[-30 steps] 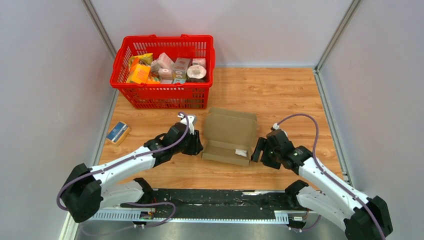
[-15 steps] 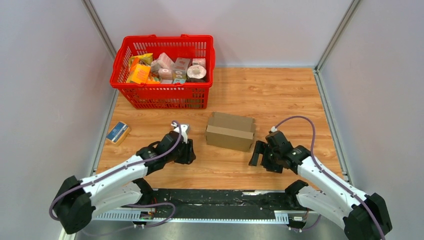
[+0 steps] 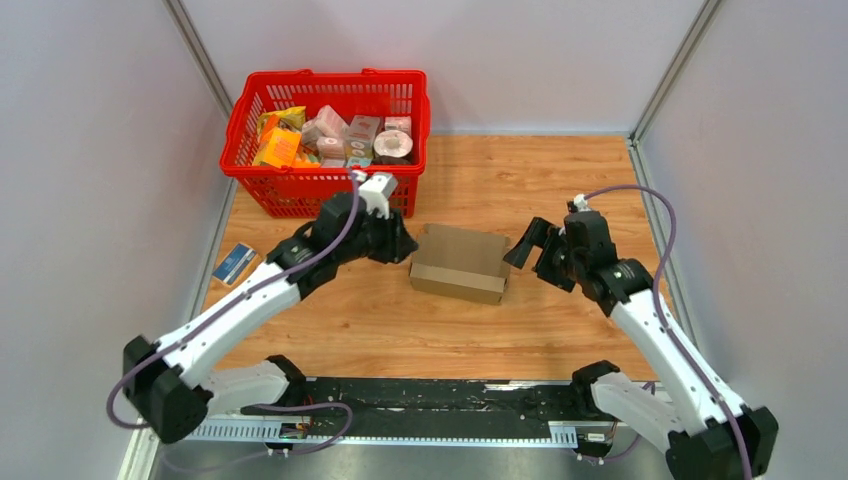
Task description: Fold the paper box
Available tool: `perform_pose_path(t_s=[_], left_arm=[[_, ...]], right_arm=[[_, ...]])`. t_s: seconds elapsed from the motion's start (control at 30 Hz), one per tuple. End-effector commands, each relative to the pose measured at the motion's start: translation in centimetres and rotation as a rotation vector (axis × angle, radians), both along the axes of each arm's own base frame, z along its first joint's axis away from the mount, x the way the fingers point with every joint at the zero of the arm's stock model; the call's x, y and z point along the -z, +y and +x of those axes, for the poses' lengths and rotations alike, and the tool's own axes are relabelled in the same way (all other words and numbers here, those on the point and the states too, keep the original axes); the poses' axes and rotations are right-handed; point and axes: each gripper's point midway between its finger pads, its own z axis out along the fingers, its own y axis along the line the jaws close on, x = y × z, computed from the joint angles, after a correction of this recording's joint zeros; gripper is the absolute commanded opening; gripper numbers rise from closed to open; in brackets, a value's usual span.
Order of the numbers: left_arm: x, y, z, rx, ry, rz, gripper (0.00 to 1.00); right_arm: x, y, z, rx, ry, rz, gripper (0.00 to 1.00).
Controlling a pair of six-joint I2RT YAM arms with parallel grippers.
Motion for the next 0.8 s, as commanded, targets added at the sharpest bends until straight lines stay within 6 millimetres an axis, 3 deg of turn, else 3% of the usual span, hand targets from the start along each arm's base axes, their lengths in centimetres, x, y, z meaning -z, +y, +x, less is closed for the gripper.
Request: perform_pose_path(t_s=[0.0,0.03,0.07,0.1,0.13,0.17,0.3,0.37,0.53,0.6,0.67,0.77], left_arm=[[-2.1,-6.6,-0.6,0.311,-0.002,-0.083,0.42],[-1.9,-7.9,0.0,0.333,0.010,-0.064,0.40],[-1.5,-9.0,-0.7,0.372,0.004,-0.030,0.39],[-1.2,-9.5,-0.7,0.381,0.008,-0.010,0.38],[-0.5,-10.2,-0.5,0.391,0.012,0.006,0.37],[-0.2,-10.6,-0.6,0.387,0.020,0.008,0.35],[0.4,-10.9,-0.3,0.365,0.016,-0.016,0.34],[0.4,-10.0,0.3,0.319,-0.013,0.008,0.37],[0.0,-6.2,1.9,0.225,-0.013,0.020,0.43],[0.5,-5.0,2.0,0.195,0.000,0.005,0.43],[-0.3,-3.6,2.2,0.163,-0.028,-0.004,0.44],[-0.5,-1.8,1.9,0.119,-0.049,0.030,0.44]], right_arm=[[0.8,-0.5,4.8,0.011,-0.028,0.030,0.95],[1.2,0.1,5.2,-0.018,-0.009,0.085,0.89],[3.2,0.0,5.5,-0.018,0.049,0.115,0.85],[3.2,-0.7,7.2,0.000,0.014,0.160,0.80],[3.7,-0.4,7.6,-0.015,0.025,0.199,0.71],[5.5,-0.7,8.2,-0.018,0.057,0.185,0.69],[8.8,-0.4,10.3,-0.097,0.105,0.137,0.59],[10.5,-0.3,10.7,-0.109,0.141,0.133,0.53],[12.5,0.0,11.5,-0.144,0.174,0.098,0.45],[13.2,0.6,11.7,-0.163,0.166,0.089,0.42],[13.9,0.9,12.0,-0.177,0.169,0.068,0.40],[14.6,1.6,12.5,-0.190,0.164,0.056,0.28]])
